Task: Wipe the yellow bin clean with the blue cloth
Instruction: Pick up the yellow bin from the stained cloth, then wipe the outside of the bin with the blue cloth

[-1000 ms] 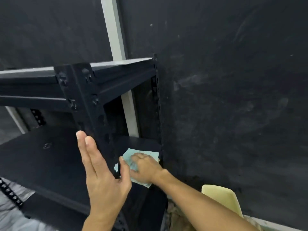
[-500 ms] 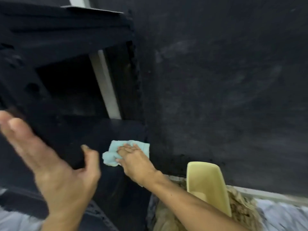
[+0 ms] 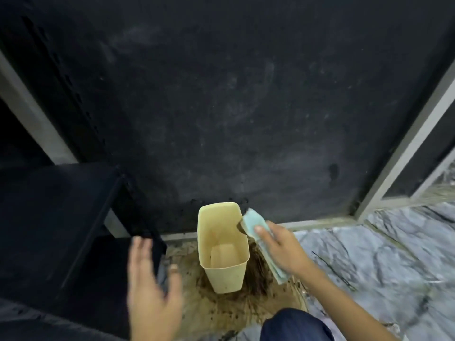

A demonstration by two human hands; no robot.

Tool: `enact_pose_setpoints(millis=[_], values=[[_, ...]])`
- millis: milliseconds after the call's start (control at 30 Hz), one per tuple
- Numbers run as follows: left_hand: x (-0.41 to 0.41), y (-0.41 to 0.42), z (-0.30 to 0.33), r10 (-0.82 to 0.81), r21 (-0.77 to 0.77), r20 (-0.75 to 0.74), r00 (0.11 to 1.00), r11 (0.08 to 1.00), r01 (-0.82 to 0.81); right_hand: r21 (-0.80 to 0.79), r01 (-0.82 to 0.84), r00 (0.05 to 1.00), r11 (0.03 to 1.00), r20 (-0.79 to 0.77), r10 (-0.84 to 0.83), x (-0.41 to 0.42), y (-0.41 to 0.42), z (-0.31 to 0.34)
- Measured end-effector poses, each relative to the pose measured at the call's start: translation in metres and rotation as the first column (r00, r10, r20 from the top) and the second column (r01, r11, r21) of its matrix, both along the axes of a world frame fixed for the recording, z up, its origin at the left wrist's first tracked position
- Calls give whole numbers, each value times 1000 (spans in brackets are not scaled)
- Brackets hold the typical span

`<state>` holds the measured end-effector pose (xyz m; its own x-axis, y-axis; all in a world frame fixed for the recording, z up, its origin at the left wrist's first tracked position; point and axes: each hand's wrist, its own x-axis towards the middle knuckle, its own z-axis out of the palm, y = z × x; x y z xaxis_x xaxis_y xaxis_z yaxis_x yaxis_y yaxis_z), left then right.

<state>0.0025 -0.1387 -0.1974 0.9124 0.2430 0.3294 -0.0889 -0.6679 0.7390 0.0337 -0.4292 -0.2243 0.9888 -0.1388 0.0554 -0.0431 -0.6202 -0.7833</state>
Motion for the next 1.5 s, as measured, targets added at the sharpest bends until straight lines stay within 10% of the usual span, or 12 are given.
enact_pose_setpoints(millis=[167, 400, 833, 1200, 1500], values=[[43, -117, -65, -371, -118, -574, 730, 920, 375, -25, 62, 998, 998, -8, -62, -9, -37, -64], [135, -189, -125, -348, -152, -800, 490, 906, 395, -126, 29, 1000, 992, 8, -28, 13, -53, -144], [140, -152, -134, -337, -231, -732, 592, 940, 249, -120, -5, 999, 993, 36, 9, 31, -49, -181], [116, -138, -121, -432, -433, -666, 608, 888, 156, 614, 58, 994, 787, -105, 9, 18, 42, -179], [121, -128, -123, -311, -433, -692, 652, 901, -29, 406, 156, 980, 900, -178, -89, 61, 37, -257]])
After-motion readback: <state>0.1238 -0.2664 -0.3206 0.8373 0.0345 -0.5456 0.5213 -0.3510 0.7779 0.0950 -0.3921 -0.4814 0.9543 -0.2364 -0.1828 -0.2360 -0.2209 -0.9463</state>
